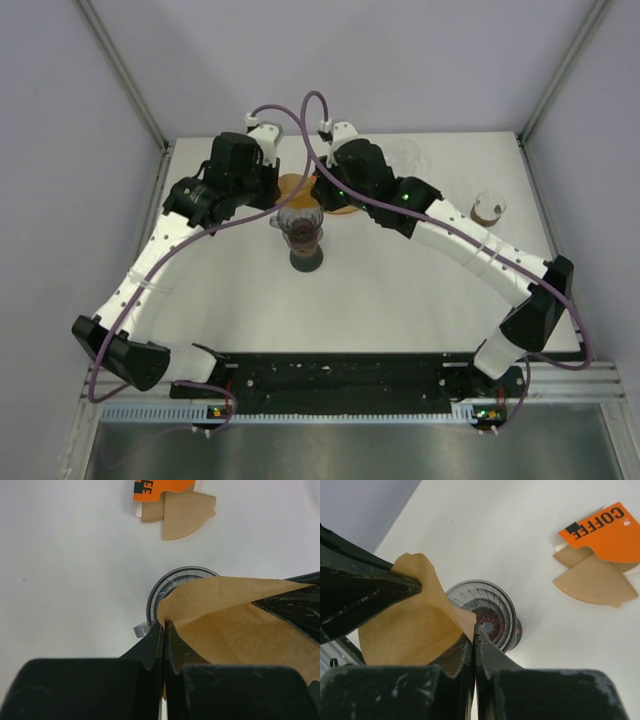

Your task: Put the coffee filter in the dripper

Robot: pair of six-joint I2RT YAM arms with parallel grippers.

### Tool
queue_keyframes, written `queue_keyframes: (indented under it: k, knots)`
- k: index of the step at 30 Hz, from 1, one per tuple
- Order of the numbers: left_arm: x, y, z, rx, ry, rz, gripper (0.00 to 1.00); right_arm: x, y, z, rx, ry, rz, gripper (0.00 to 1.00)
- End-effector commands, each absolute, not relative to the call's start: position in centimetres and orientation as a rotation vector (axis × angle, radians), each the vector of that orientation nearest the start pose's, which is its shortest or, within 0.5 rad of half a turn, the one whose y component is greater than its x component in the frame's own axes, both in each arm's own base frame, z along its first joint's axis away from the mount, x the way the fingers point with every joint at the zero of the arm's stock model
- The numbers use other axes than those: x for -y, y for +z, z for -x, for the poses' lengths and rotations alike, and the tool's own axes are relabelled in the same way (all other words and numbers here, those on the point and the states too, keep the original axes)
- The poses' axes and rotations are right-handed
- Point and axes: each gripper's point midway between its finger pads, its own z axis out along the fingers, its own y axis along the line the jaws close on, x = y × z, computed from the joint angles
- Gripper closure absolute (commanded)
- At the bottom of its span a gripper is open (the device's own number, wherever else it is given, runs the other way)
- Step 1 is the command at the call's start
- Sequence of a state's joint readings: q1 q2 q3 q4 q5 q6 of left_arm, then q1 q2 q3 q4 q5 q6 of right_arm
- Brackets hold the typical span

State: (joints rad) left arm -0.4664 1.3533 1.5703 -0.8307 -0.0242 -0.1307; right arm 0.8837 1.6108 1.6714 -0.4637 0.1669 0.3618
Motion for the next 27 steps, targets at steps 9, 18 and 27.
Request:
queue_keyframes:
  k: [9, 18, 27]
  knots:
    - [15.4, 28.2, -32.6, -2.214, -0.266, -0.403, 1.00, -36.7, 30.6, -32.9, -2.074, 0.655, 0.529, 1.00]
    - [17.6, 26.0, -32.3, -2.245, -0.398, -0.463, 1.00, -36.7, 31.1, -33.6, -2.029, 0.636, 0.539, 0.79]
    - [18.5, 25.4, -32.6, -2.238, -0.440, -0.508, 1.00, -36.1, 30.2, -34.2, -2.027, 0.612, 0.555, 0.70]
